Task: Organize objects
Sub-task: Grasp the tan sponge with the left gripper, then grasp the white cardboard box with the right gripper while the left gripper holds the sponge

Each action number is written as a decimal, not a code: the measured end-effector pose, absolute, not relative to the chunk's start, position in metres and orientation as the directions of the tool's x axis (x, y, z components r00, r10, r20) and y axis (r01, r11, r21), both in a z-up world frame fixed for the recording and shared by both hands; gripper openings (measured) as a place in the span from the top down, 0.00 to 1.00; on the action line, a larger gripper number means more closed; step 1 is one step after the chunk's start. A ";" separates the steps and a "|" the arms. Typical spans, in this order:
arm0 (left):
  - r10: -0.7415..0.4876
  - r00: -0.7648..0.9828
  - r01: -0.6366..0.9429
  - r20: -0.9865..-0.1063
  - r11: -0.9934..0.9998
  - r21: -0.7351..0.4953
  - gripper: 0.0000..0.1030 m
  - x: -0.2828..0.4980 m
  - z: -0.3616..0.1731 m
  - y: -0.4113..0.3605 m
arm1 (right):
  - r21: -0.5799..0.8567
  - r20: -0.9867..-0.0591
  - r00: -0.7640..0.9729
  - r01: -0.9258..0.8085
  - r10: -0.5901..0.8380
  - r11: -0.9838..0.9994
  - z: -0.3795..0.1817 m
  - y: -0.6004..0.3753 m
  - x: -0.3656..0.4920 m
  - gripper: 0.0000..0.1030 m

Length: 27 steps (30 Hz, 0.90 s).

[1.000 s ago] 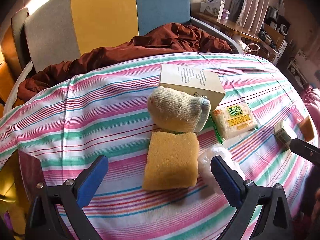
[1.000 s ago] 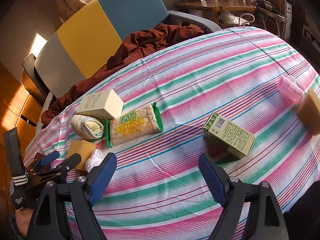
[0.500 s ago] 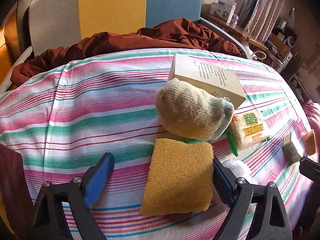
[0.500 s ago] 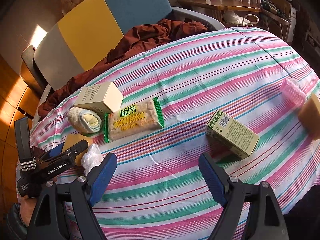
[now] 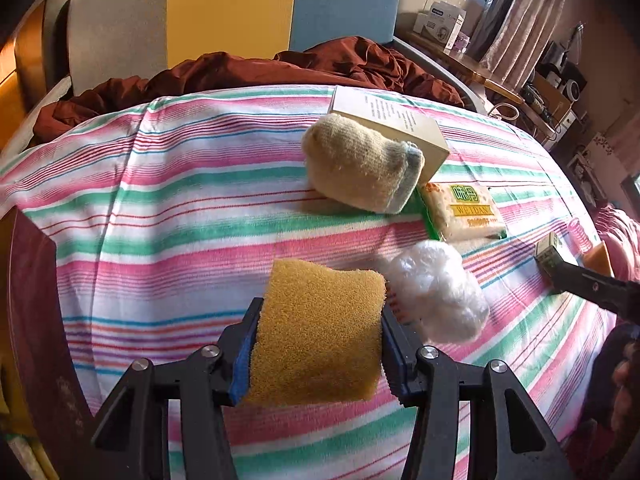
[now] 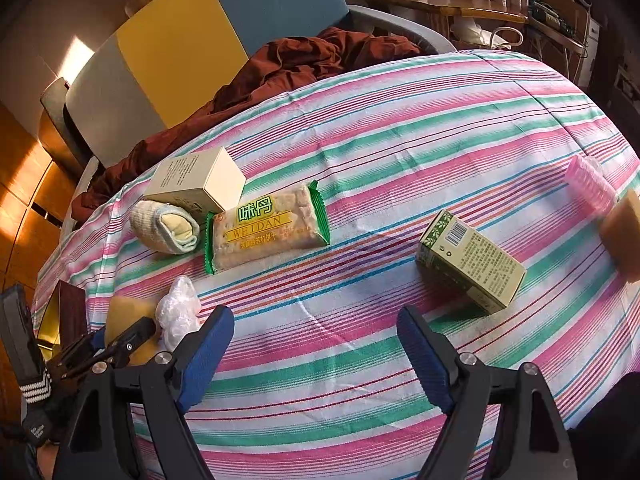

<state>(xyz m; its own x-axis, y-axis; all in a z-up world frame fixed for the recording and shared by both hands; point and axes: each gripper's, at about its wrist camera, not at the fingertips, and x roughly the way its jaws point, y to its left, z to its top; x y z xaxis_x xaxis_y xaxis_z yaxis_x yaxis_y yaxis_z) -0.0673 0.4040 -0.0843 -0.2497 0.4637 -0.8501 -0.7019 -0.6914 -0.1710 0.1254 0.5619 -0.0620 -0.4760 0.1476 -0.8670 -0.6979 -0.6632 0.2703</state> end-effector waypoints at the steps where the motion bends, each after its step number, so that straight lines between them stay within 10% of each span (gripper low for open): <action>1: 0.462 -0.255 -0.697 -0.849 -0.697 -0.169 0.48 -0.063 -0.084 0.399 | 0.273 -0.866 -0.478 -0.697 0.146 -0.663 -0.062 0.562 0.126 0.17; 27: 0.526 -0.380 -0.736 -0.761 -0.671 -0.096 0.47 -0.010 -0.099 0.360 | -0.011 -0.837 -0.506 -0.364 0.208 -0.931 -0.022 0.499 -0.013 0.24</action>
